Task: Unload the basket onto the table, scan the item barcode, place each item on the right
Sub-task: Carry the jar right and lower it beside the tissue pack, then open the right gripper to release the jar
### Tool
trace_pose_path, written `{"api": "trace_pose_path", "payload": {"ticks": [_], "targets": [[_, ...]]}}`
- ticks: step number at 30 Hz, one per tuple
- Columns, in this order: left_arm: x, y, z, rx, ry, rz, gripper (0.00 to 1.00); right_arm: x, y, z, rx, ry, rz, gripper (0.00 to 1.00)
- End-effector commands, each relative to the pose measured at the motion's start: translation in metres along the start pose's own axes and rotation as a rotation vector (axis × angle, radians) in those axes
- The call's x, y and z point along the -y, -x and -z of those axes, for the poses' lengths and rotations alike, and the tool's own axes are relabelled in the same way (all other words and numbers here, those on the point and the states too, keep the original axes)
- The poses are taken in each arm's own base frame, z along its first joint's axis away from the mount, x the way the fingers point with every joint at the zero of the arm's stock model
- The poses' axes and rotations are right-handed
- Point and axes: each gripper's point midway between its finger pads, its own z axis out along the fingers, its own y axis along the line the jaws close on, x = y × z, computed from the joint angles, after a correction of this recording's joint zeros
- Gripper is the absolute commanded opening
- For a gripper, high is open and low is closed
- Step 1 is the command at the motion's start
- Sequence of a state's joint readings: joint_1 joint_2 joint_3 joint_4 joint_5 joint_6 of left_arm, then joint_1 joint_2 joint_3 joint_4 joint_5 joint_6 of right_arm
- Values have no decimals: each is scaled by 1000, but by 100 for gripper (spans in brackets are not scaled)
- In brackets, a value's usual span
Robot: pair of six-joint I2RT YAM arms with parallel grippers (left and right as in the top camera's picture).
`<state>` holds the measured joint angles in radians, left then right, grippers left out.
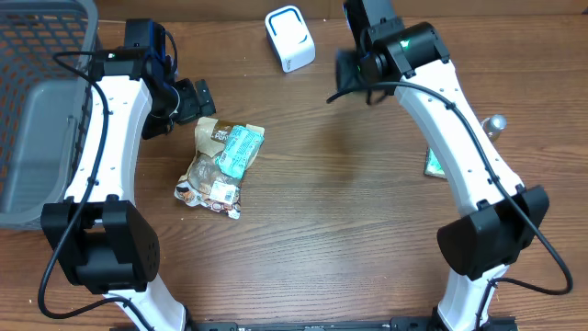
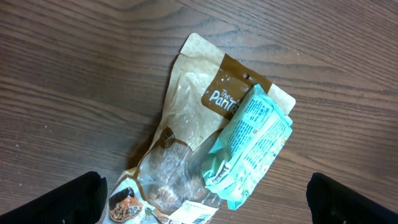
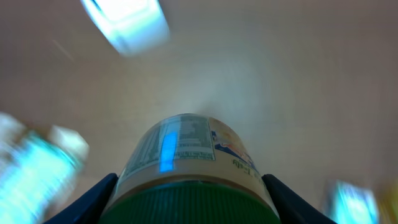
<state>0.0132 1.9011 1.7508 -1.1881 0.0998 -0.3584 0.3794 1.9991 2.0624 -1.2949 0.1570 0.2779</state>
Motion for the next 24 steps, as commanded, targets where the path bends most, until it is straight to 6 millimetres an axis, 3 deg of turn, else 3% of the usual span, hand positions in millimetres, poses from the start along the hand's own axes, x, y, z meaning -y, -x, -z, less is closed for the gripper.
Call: {"api": "trace_pose_path", "payload": {"ticks": [1, 7, 16, 19, 24], "targets": [[-2, -3, -4, -12, 10, -15, 100, 26, -32, -21, -142, -77, -85, 26], [-2, -3, -4, -12, 10, -15, 100, 70, -84, -68, -314, -162, -136, 28], [-2, -3, -4, -12, 10, -15, 100, 122, -109, -106, -361, -205, -253, 31], [-2, -3, -4, -12, 10, -15, 100, 128, -110, -111, -360, -194, -277, 31], [-2, -3, -4, -12, 10, -15, 100, 118, -108, -114, -363, -116, -285, 31]]}}
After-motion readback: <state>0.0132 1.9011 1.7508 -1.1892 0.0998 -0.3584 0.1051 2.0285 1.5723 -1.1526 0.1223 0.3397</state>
